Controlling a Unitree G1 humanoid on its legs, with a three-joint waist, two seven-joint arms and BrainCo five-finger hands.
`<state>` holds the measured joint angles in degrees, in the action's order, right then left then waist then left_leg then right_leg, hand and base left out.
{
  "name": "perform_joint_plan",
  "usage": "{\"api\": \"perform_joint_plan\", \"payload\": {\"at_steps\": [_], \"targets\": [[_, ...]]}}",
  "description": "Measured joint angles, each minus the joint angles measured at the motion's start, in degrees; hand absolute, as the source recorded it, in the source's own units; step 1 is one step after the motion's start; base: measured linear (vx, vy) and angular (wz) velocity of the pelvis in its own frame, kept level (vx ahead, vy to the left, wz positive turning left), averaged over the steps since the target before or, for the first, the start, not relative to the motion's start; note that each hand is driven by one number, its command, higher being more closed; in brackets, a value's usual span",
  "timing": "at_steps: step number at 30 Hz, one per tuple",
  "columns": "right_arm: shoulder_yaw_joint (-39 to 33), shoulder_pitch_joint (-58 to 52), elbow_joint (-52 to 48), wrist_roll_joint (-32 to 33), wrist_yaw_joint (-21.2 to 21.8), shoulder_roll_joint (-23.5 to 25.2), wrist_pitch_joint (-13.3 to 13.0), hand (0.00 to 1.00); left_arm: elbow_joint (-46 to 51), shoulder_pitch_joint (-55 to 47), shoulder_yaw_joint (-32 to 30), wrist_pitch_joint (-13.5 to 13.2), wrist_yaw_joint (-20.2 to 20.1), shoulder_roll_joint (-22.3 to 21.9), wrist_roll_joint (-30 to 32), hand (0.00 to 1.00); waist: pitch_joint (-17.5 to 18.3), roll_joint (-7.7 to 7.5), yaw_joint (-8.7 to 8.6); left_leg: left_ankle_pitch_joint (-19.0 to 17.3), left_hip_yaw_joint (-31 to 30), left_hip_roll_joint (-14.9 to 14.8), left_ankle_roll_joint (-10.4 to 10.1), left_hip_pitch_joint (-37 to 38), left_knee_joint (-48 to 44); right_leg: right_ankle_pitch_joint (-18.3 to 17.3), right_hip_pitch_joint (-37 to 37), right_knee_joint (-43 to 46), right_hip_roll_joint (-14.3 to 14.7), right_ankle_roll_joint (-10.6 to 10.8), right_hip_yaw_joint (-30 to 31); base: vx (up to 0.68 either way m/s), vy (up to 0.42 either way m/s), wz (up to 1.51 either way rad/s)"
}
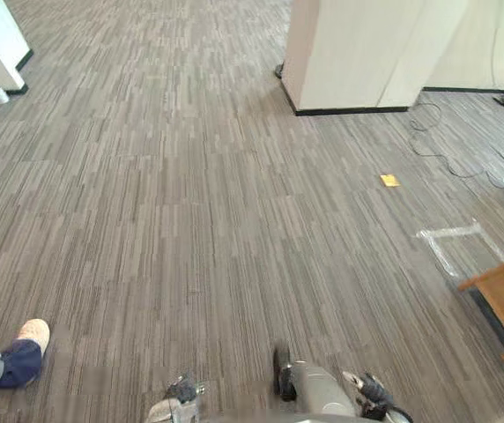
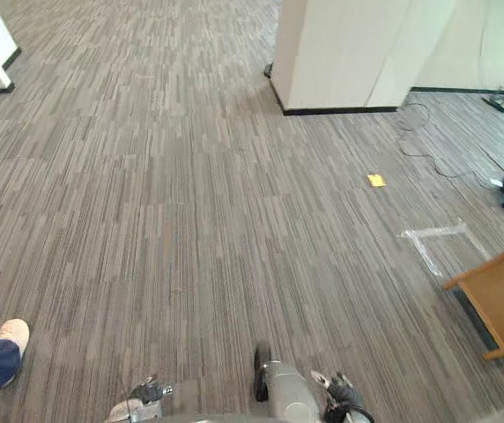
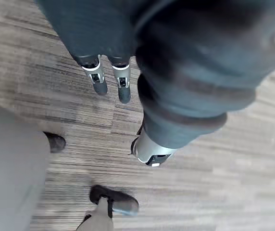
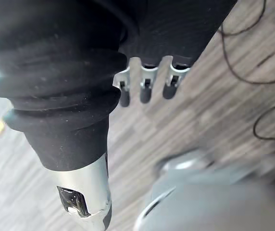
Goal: Organize washtable
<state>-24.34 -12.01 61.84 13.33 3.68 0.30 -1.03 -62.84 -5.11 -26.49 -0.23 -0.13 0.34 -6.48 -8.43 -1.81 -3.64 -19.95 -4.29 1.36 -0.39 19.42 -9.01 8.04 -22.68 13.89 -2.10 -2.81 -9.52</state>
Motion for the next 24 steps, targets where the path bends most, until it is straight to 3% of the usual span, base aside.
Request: {"api": "perform_joint_plan", "payload": {"at_steps": [1,3,4,5,6,7,8,9,10,12,13,14,15,17,18,19,20,21,22,23,24], "targets": [[-0.3,-0.3,-0.4,-0.1,0.2,-1.0,0.0,0.0,0.0,0.0,-3.2,0.5,0.0,-1.0,0.5,0.0,1.6,1.29,0.02,0.3,0.3,-2.7,-0.4,-1.8,-6.4,-3.2,-0.7,4.9,1.2,-1.0,-2.3,1.02,-0.317,0.64],[-0.7,-0.3,-1.5,-0.3,0.2,-1.4,0.0,0.0,0.4,0.1,-8.8,1.3,-0.7,-3.1,0.1,0.0,2.2,3.02,-0.06,3.5,1.4,-4.7,-1.0,-6.0,-17.5,-8.5,0.5,8.2,2.8,-2.1,-3.9,0.83,-0.274,0.2],[-0.7,-0.3,-3.2,-0.3,0.1,-1.5,0.0,0.0,1.0,0.0,-13.1,1.6,-1.0,-4.3,-0.6,0.0,1.9,4.07,-0.04,14.1,2.6,-6.8,-1.3,-11.6,-32.7,-12.4,4.7,8.3,4.9,-2.9,-4.3,0.63,-0.197,-0.03],[-0.7,-0.3,-4.0,-0.2,0.1,-1.6,0.1,0.0,1.4,-0.2,-14.0,1.8,-1.0,-4.6,-1.3,0.0,2.0,4.19,0.21,20.9,2.9,-7.7,-2.7,-14.2,-38.5,-13.7,6.7,7.7,5.6,-3.2,-4.0,0.89,-0.268,-0.11],[-0.4,-0.4,-4.8,0.0,-0.1,-1.7,0.2,0.0,2.3,-0.1,-14.1,2.1,-1.1,-4.7,-2.7,0.0,1.7,4.59,0.97,23.3,4.5,-11.1,-3.4,-19.8,-51.0,-15.9,11.4,6.1,7.4,-4.2,-3.5,0.7,-0.202,-0.23],[-0.4,-0.1,-4.6,0.2,-0.2,-1.5,0.2,0.0,3.3,-0.1,-14.1,2.1,-1.1,-4.5,-4.4,0.0,1.5,3.89,1.86,20.9,7.2,-14.3,-0.5,-24.6,-60.1,-17.4,16.2,4.1,8.7,-4.7,-2.2,0.79,-0.232,-0.36],[-0.2,1.1,-4.1,0.7,-0.5,-1.2,0.3,0.0,4.1,-0.4,-13.7,2.1,-1.1,-4.1,-5.6,0.0,1.4,3.17,2.97,18.6,9.3,-15.6,1.3,-27.7,-63.5,-18.1,19.8,2.1,9.1,-5.3,-0.8,0.48,-0.136,-0.44],[0.0,1.7,-3.9,0.8,-0.8,-0.8,0.3,0.0,4.6,-0.5,-13.3,2.0,-1.0,-3.8,-6.3,0.0,1.3,2.93,3.45,16.9,10.4,-15.9,1.1,-29.9,-64.3,-18.3,22.1,0.5,9.1,-5.2,0.4,0.6,-0.147,-0.6],[0.4,3.5,-2.6,1.2,-1.1,-0.5,0.2,0.0,4.9,-0.7,-11.2,1.5,-0.9,-2.7,-8.1,0.0,0.9,1.56,4.53,13.7,12.5,-15.8,0.4,-33.6,-62.3,-18.7,26.3,-2.6,8.7,-5.0,2.7,0.46,-0.09,-0.68],[3.4,7.5,-0.2,1.9,-1.2,-1.1,0.2,0.0,4.8,-1.5,-6.8,0.8,-0.6,-1.3,-10.0,0.0,0.8,1.41,4.99,9.3,14.8,-14.7,-1.9,-39.4,-50.4,-19.8,31.3,-6.3,7.8,-4.3,6.4,0.56,-0.02,-0.68],[3.5,7.8,-0.2,1.9,-1.2,-1.2,0.2,0.0,4.8,-1.5,-6.7,0.8,-0.6,-1.2,-10.0,0.0,0.9,1.35,5.0,9.2,14.9,-14.7,-2.0,-39.6,-49.5,-19.9,31.5,-6.4,7.7,-4.2,6.4,0.62,0.08,-0.73],[5.5,10.3,0.7,1.9,-1.1,-1.5,0.0,0.0,4.7,-2.7,-3.9,0.1,0.3,-1.0,-11.0,0.0,1.1,1.48,5.22,9.8,16.6,-11.9,-2.7,-42.2,-29.3,-21.6,34.4,-8.2,6.1,-3.1,8.9,0.58,0.146,-0.68],[7.1,10.8,1.0,1.8,-1.2,-2.0,-0.3,0.0,4.0,-2.9,-2.5,-0.6,0.7,-1.2,-11.3,0.0,1.1,2.34,6.18,12.9,17.1,-10.2,-4.3,-43.2,-14.2,-22.6,36.9,-10.2,5.3,-2.3,10.5,0.62,0.168,-0.77],[7.2,11.4,2.8,1.6,-1.3,-3.2,-0.4,0.0,3.8,-3.5,-0.7,-1.0,1.7,-2.2,-11.5,0.0,1.7,4.59,8.18,15.5,17.4,-9.7,-6.4,-46.3,-2.7,-24.0,40.2,-13.4,5.1,0.2,12.6,0.67,0.267,-0.65],[6.9,11.4,4.7,1.1,-1.3,-3.0,-0.5,0.0,3.0,-5.1,-1.0,-1.3,2.0,-2.4,-11.7,0.0,2.0,4.46,9.11,20.7,18.0,-9.0,-1.4,-46.8,-4.6,-25.2,42.9,-12.9,3.6,1.8,13.4,0.85,0.392,-0.63],[6.8,10.5,4.7,0.3,-1.2,-2.4,-0.5,0.0,2.1,-5.6,-2.0,-1.3,2.3,-2.3,-11.7,0.0,3.4,3.27,9.26,25.6,18.8,-7.7,2.3,-45.8,-4.7,-25.5,42.4,-9.9,1.8,2.4,14.1,0.91,0.425,-0.42],[6.2,10.2,5.3,-1.1,-1.2,-2.2,-0.6,0.0,1.6,-6.4,-3.5,-1.4,2.6,-2.0,-11.7,0.0,5.2,1.43,9.06,27.6,19.9,-5.9,4.3,-45.0,-5.0,-26.0,38.5,-0.3,-0.6,3.3,15.7,0.79,0.364,-0.17],[5.9,10.2,6.0,-1.6,-1.2,-2.1,-0.7,0.0,1.5,-6.6,-3.7,-1.5,2.7,-1.5,-11.7,0.0,5.6,0.4,9.05,26.5,20.5,-4.7,5.7,-44.4,-5.7,-25.6,36.1,5.8,-1.6,4.0,16.4,0.64,0.31,0.0],[4.5,10.0,6.8,-2.1,-1.1,-1.7,-0.7,0.0,1.3,-6.7,-3.7,-1.7,2.9,-0.6,-11.8,0.0,5.7,-1.37,8.84,23.5,21.1,-2.5,6.5,-42.9,-7.2,-23.0,32.8,15.4,-2.7,7.7,17.8,0.82,0.357,0.33],[2.1,9.3,7.6,-2.1,-1.1,-1.1,-0.6,0.0,0.7,-6.4,-3.7,-1.6,3.0,0.3,-11.8,0.0,5.3,-2.55,7.81,19.4,20.2,0.3,7.7,-40.0,-8.8,-14.4,30.2,26.3,-2.6,13.2,20.7,0.97,0.375,0.63],[0.6,8.5,8.2,-1.6,-1.0,-0.8,-0.6,0.0,0.1,-5.9,-3.5,-1.4,3.0,0.9,-11.8,0.0,4.8,-2.63,6.8,16.3,18.8,2.4,7.7,-36.0,-9.4,-7.0,26.9,37.6,-1.6,16.9,22.4,0.97,0.342,0.63]]}}
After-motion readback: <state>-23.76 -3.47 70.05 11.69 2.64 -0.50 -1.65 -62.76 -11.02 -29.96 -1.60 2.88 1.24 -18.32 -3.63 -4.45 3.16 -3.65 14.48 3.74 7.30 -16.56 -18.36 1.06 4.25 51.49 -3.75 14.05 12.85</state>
